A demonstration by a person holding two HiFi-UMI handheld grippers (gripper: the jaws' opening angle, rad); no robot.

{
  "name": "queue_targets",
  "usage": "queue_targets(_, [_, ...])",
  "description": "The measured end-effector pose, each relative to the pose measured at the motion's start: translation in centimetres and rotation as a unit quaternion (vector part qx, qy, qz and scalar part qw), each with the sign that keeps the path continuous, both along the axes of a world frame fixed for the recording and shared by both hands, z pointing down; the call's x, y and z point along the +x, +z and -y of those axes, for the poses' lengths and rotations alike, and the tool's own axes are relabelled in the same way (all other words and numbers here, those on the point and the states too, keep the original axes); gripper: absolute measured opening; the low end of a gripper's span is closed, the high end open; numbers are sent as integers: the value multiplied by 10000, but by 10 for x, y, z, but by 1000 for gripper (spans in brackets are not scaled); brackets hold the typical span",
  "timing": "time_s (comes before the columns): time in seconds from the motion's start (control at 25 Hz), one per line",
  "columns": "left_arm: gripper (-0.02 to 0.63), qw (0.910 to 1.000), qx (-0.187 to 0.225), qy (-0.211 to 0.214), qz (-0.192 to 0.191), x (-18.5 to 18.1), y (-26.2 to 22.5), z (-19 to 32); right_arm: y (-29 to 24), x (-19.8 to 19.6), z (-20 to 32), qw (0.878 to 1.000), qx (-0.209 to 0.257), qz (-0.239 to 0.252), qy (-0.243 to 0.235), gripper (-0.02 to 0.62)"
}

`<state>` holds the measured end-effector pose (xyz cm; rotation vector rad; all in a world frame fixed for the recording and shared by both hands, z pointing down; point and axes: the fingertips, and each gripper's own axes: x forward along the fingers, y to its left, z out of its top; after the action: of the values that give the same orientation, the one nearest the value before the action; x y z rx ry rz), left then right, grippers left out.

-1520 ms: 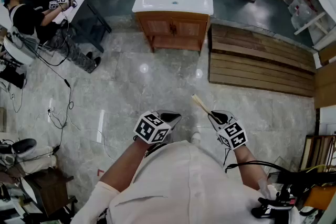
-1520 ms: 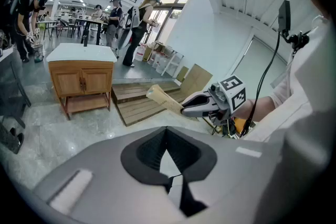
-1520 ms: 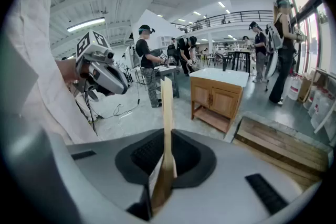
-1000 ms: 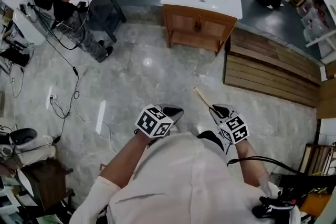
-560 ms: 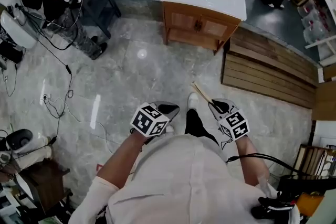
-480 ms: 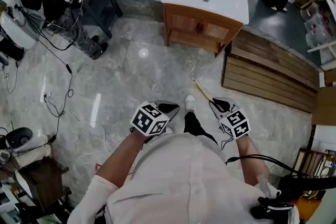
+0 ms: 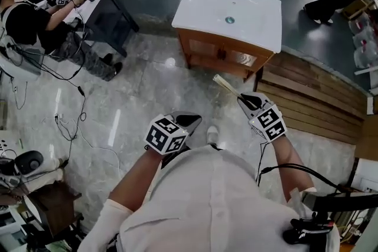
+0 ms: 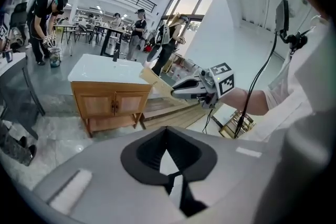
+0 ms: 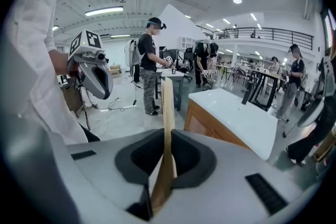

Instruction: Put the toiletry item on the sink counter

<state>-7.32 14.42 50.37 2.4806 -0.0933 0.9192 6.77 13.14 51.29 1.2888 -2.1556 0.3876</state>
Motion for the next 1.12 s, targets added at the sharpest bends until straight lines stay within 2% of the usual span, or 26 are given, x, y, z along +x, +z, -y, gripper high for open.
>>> queue_targets(0.16, [6,9999,-2,-109,-38,28,0,31,4,32,50,9997,42,-158,-157,35])
queue_targets(0.48, [6,9996,7,-285,-67,36,2,130,11,53,168,9986,162,-352,-349,37])
queue_targets(0.64, [6,9997,-1,-224,-117,40,-2,188,12,57,230,9971,44,-626,-437,35])
queue_targets(0.84, [6,10000,17,-6,-54,45,0,232,18,68,308,9945,106,-904,-510,37])
queue_targets(1.12, [6,9992,-124,-384,19,62,10,278,49,90,408,9894,120,-1189,-821,35])
